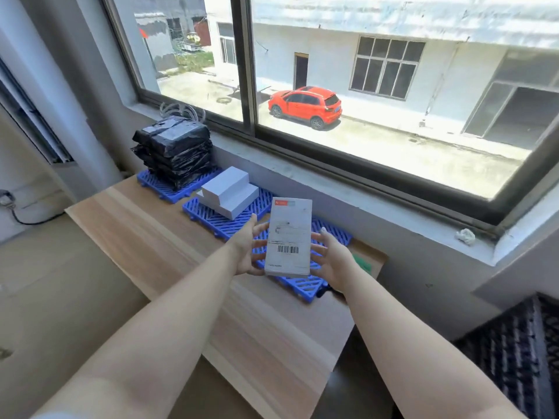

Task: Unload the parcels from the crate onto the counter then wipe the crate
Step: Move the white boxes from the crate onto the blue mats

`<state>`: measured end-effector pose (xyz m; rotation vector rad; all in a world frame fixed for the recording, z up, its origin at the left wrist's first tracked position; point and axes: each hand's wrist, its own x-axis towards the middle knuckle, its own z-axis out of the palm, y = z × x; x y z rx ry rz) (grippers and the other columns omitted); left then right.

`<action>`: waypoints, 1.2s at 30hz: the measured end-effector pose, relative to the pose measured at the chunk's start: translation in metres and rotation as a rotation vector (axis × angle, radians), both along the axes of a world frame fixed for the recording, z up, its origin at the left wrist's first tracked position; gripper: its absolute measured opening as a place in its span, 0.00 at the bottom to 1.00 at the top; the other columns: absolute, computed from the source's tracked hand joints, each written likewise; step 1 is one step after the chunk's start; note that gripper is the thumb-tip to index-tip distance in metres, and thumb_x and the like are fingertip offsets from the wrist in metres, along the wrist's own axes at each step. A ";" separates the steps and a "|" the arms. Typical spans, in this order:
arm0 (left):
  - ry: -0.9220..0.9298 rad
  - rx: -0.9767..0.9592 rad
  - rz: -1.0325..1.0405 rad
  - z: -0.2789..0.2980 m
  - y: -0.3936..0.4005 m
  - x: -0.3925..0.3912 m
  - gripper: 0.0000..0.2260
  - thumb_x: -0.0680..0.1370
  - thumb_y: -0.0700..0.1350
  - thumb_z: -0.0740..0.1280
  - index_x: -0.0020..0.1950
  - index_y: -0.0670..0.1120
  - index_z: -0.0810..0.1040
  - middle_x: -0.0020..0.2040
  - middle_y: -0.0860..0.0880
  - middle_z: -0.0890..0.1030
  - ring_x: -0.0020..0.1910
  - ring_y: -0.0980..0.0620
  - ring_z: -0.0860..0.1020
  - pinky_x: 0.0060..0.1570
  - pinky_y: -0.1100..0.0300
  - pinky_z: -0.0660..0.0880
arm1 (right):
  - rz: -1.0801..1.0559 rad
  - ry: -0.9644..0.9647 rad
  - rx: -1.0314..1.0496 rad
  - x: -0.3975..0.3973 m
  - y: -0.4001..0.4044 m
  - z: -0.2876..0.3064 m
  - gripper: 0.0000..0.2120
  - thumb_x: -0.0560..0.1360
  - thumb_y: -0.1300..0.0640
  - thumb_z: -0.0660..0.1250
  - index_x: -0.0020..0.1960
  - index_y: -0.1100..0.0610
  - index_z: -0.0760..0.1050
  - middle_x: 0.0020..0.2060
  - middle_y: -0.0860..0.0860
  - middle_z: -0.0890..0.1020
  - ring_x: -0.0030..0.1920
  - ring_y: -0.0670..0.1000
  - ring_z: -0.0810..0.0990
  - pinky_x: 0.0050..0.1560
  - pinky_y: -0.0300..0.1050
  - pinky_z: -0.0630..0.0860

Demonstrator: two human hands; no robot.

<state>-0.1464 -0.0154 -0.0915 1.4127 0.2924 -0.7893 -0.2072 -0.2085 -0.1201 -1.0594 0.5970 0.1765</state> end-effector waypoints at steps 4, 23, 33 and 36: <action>0.031 0.064 -0.045 -0.019 -0.010 0.053 0.26 0.79 0.70 0.49 0.62 0.60 0.78 0.63 0.47 0.75 0.61 0.43 0.75 0.58 0.34 0.73 | -0.032 0.049 0.183 0.041 -0.013 -0.013 0.35 0.78 0.29 0.48 0.60 0.58 0.75 0.56 0.58 0.79 0.60 0.59 0.76 0.65 0.64 0.70; 0.214 0.283 -0.457 -0.149 -0.052 0.264 0.25 0.80 0.68 0.49 0.70 0.58 0.72 0.64 0.48 0.72 0.65 0.41 0.72 0.63 0.33 0.68 | -0.380 0.251 0.188 0.193 0.021 -0.135 0.38 0.76 0.27 0.42 0.71 0.50 0.71 0.70 0.48 0.73 0.63 0.54 0.75 0.48 0.48 0.74; 0.307 0.230 -0.539 -0.168 -0.044 0.311 0.30 0.80 0.69 0.47 0.74 0.55 0.70 0.71 0.45 0.72 0.67 0.39 0.71 0.61 0.31 0.69 | -0.476 0.343 0.199 0.218 0.031 -0.149 0.41 0.72 0.23 0.41 0.73 0.45 0.70 0.74 0.50 0.69 0.68 0.58 0.71 0.54 0.57 0.75; 0.304 0.210 -0.579 -0.165 -0.042 0.312 0.30 0.80 0.68 0.47 0.74 0.55 0.69 0.72 0.44 0.71 0.68 0.39 0.70 0.63 0.31 0.67 | -0.476 0.355 0.181 0.218 0.033 -0.149 0.40 0.73 0.24 0.41 0.73 0.44 0.70 0.74 0.50 0.70 0.70 0.59 0.70 0.54 0.58 0.73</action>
